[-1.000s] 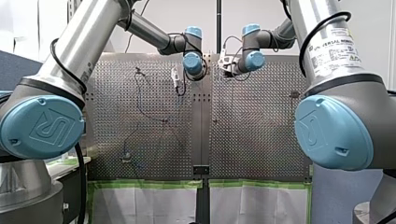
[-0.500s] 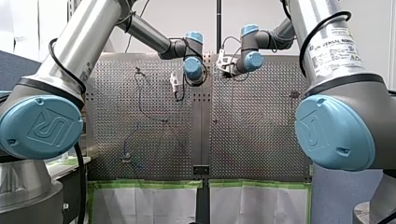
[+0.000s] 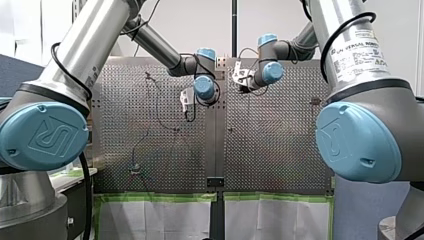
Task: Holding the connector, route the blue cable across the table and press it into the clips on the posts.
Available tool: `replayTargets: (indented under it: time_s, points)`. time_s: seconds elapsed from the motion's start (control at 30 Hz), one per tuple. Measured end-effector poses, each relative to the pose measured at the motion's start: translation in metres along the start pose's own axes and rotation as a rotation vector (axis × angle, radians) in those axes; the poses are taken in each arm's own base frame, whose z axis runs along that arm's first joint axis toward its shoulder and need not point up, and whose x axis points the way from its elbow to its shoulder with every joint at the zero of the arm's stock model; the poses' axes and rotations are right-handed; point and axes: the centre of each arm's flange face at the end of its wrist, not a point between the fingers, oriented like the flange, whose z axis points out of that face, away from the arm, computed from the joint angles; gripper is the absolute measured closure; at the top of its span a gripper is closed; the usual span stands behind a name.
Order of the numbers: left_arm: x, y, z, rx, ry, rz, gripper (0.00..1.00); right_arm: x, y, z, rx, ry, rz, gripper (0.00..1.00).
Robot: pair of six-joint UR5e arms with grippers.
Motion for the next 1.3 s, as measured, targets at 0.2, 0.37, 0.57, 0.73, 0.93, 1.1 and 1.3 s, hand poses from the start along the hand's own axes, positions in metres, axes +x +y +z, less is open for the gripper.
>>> replayTargets:
  time_s: [0.2,0.37,0.57,0.73,0.93,1.1,1.3]
  points:
    - [0.021,0.004,-0.006,0.031,0.010,0.002,1.00,-0.024,0.008,-0.006,-0.020,-0.025,0.009,1.00]
    - [0.051,0.008,-0.011,0.057,0.057,0.023,1.00,-0.046,0.015,-0.013,-0.029,-0.040,0.015,1.00]
    - [0.082,0.006,-0.009,0.090,0.095,0.038,1.00,-0.071,0.021,-0.022,-0.045,-0.060,0.014,1.00]
    - [0.085,0.002,-0.007,0.117,0.084,0.029,1.00,-0.093,0.028,-0.031,-0.076,-0.077,0.000,1.00]
    - [0.092,-0.001,-0.005,0.134,0.083,0.025,1.00,-0.119,0.034,-0.038,-0.102,-0.094,-0.001,1.00]
    - [0.118,-0.001,-0.003,0.139,0.118,0.036,1.00,-0.145,0.042,-0.035,-0.115,-0.129,0.006,1.00]
    - [0.131,-0.002,-0.002,0.145,0.128,0.037,1.00,-0.150,0.050,-0.029,-0.118,-0.114,0.014,1.00]
